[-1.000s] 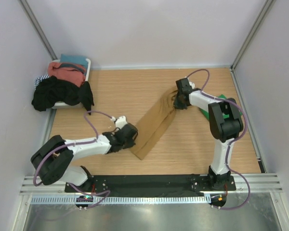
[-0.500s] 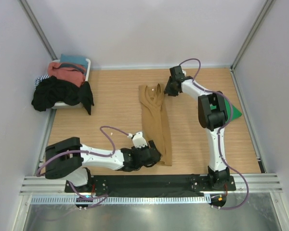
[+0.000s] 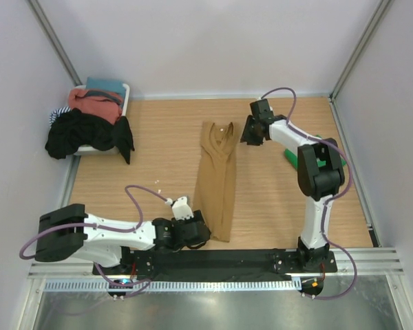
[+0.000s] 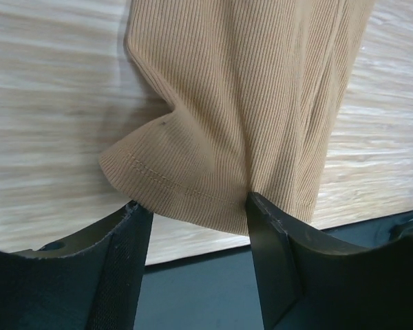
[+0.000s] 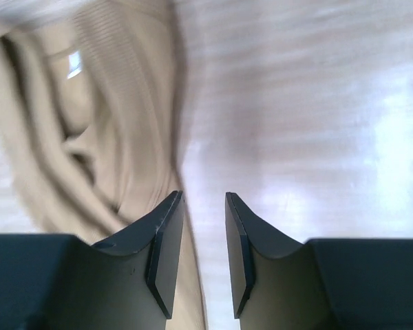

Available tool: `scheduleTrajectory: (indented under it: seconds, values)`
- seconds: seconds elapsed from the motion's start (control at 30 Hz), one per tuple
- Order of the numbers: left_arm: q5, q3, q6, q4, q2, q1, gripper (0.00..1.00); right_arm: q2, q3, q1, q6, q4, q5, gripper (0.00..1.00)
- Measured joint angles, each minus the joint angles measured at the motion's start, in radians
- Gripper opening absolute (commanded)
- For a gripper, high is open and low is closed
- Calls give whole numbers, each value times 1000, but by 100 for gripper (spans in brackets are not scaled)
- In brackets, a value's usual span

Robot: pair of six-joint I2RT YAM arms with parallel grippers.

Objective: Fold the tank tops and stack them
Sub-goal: Fold the tank top

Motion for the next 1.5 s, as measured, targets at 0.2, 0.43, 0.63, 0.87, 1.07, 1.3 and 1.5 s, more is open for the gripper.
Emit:
scheduleTrajectory:
  seconds: [0.2,0.43,0.63,0.87,1.07,1.3,1.5]
  values:
    - [-5,-23,-30,-54,-51,-17,68,-267,-216,38,-16,36,-43,39]
    - [-15,18,-47,-245,-74,-19,75,-396,-504,231,20,111,-117,39]
    - [-19,51,-39,-394,-118,-27,81,-375,-573,277,61,151,-148,39]
    - [-30,68,-24,-472,-221,-55,77,-295,-533,275,88,179,-117,38]
    - [-60,68,2,-529,-385,-26,78,-241,-463,275,88,162,-81,33]
    - [9,0,135,-466,-414,168,78,-236,-445,274,76,122,-13,23]
    - [79,9,274,-350,-251,273,77,-197,-373,215,33,45,22,24]
